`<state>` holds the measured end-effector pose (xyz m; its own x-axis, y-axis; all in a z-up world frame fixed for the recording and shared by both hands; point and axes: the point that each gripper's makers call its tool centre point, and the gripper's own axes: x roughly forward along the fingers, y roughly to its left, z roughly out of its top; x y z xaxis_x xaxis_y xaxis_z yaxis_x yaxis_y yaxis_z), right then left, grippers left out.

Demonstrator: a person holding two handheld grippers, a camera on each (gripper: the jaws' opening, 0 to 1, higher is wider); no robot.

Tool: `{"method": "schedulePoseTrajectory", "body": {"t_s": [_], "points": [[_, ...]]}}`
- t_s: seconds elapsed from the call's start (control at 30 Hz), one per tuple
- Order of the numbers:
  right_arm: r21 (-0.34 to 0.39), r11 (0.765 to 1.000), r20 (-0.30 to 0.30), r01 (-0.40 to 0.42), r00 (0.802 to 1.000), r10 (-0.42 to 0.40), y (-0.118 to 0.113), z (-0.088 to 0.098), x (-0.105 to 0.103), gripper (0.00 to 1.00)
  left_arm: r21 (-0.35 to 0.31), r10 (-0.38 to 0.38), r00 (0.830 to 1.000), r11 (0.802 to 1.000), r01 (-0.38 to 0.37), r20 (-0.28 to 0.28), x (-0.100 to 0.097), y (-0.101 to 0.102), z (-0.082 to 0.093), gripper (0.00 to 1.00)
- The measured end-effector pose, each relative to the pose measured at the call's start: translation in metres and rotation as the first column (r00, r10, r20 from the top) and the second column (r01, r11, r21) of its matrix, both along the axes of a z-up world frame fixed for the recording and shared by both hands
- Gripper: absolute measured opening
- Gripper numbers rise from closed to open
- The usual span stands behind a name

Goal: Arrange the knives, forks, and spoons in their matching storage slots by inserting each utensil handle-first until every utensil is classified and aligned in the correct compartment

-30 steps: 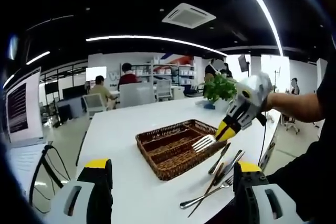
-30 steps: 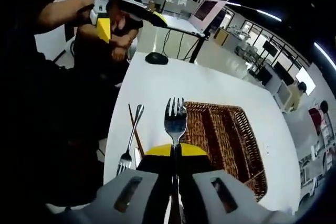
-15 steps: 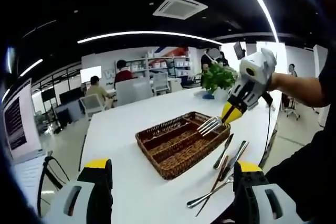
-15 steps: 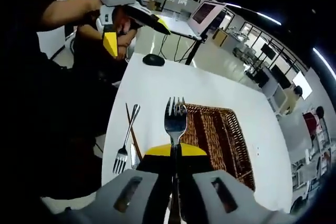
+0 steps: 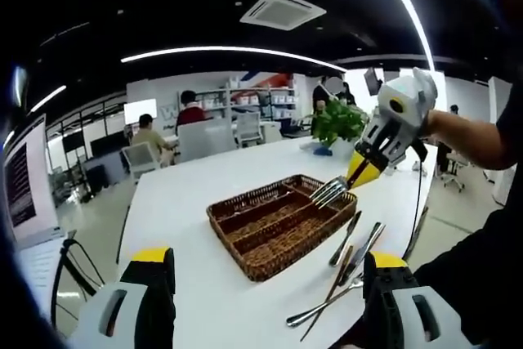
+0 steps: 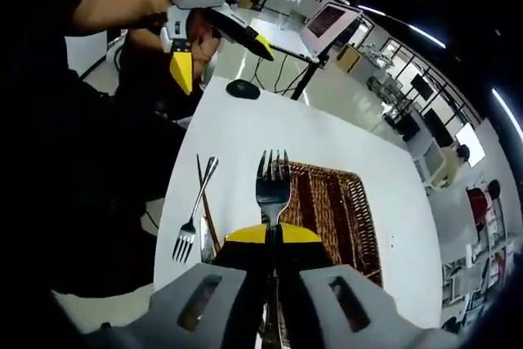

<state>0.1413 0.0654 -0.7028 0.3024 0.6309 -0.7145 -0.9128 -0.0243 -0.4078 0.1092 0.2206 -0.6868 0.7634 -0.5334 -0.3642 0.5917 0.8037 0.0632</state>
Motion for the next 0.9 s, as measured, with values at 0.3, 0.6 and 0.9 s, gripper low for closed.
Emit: {"method": "schedulePoseTrajectory", "body": {"t_s": [0.3,0.6,0.9], "points": [[-0.017,1.0,0.002,-0.021,1.0,0.021,0.004,0.0,0.012,0.0,0.002,-0.011,1.0,1.0,0.011,-0.02,0.001,-0.001,-0.004,1.0],[-0.035,0.999,-0.004,-0.035,0.999,0.035,0.005,-0.01,0.023,0.0,-0.003,-0.015,0.999,1.0,0.015,-0.031,0.004,0.0,-0.007,1.0],[-0.068,0.996,0.003,-0.052,0.999,0.053,0.004,-0.015,0.036,0.0,0.019,-0.027,0.999,0.999,0.028,-0.043,0.005,-0.004,-0.012,1.0]]}}
